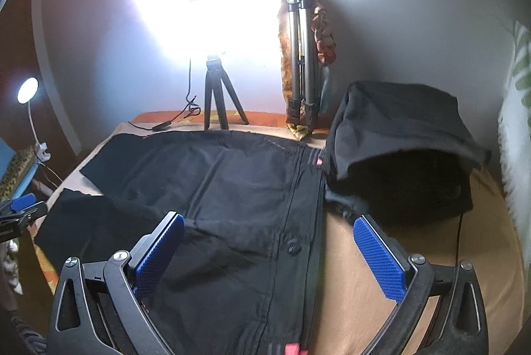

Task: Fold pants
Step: 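Move both tools toward the trousers' waistband and lower the right tool onto it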

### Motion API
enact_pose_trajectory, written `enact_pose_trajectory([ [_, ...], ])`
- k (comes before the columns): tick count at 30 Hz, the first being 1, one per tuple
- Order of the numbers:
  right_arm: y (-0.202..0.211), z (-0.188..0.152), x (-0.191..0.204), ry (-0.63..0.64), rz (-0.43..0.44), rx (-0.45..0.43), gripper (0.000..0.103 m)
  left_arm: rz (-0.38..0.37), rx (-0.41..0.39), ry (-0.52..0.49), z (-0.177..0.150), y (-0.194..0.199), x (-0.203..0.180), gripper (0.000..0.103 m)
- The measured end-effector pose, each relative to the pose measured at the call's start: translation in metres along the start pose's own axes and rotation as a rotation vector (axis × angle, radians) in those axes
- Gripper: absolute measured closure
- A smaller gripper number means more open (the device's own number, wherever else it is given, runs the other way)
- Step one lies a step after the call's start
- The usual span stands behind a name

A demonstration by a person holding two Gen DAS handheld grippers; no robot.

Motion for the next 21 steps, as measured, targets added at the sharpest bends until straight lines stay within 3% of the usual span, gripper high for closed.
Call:
enact_pose_trajectory([
  [10,-0.032,0.037,0.005,0.096,-0.051,-0.005,0.000,0.028,0.030,-0.024,0.016,-0.022,0.008,0.018],
  [21,-0.080,0.065,0.031,0.207,-0.014,-0.012,0.001,0.035,0.068,0.001,0.036,-0.056,0.025,0.018],
])
Point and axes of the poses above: each gripper's, at about its wrist camera, not at the fingertips, and y roughly against the way its jaws point, x to its left, z to its top, the point moved 10 cm from there along -y, roughly the way its jaws point, and after that the axes turned 12 degrees about -z, right-handed, at the moved point
